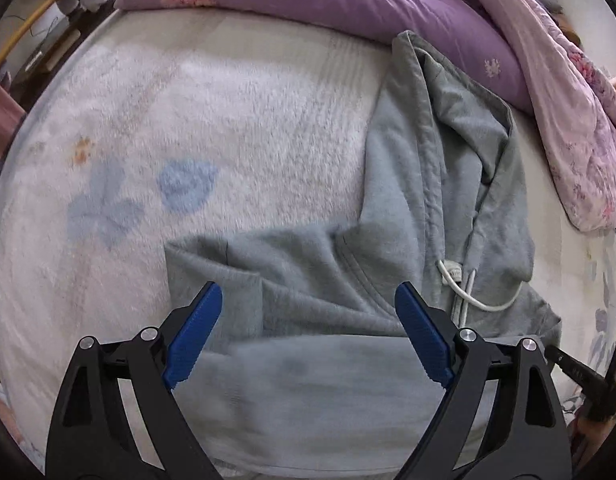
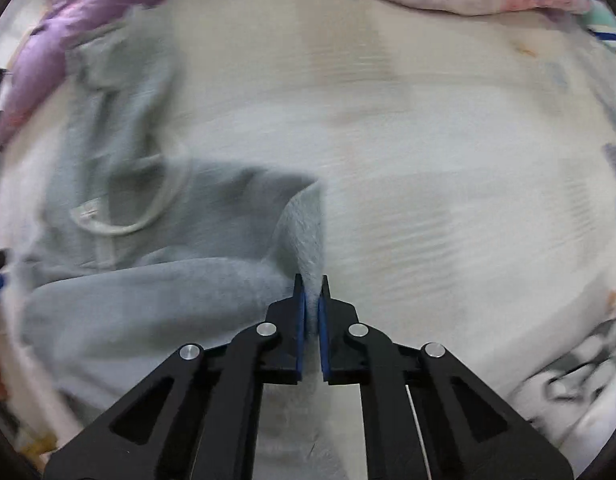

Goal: Fold large clothes

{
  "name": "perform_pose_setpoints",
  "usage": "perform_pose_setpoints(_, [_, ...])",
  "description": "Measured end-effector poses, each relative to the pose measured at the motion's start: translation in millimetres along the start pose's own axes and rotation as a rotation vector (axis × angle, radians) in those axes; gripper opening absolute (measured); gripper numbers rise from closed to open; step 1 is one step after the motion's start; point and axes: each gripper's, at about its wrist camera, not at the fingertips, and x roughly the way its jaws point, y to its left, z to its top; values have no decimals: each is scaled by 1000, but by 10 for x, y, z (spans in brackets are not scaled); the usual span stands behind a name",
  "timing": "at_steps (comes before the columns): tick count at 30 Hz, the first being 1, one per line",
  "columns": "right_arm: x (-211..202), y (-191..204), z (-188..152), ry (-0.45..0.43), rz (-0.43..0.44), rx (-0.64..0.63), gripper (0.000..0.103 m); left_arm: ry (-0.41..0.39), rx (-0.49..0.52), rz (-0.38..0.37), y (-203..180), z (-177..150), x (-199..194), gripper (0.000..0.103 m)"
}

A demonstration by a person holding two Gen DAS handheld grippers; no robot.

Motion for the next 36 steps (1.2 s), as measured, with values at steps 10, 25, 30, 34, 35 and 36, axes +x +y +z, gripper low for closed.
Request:
perform_pose_setpoints(10, [-668, 399, 467, -185, 71, -51, 41, -80, 42, -21, -202, 429, 70, 89])
perform_pose_setpoints(25, [-32, 1687, 2024, -211, 352, -159, 65, -124, 57, -74, -803, 1741, 925, 89])
perform_pose_setpoints(30, [132, 1701, 2146, -211, 374, -143, 32, -72, 81, -60, -791, 1841, 1279, 61])
perform_pose_setpoints(34, [-167, 1660, 1913, -312, 388, -190, 11, -118, 74, -131, -680, 1753, 1076, 9])
perform_pose_setpoints(35, [-233, 1620, 1840, -330, 394, -192, 11, -152, 67, -141, -633, 1691, 945, 9])
perform_pose_setpoints(36, [-347, 1556, 1721, -355, 408, -194, 10, -186, 57, -149, -555, 1598, 760, 8])
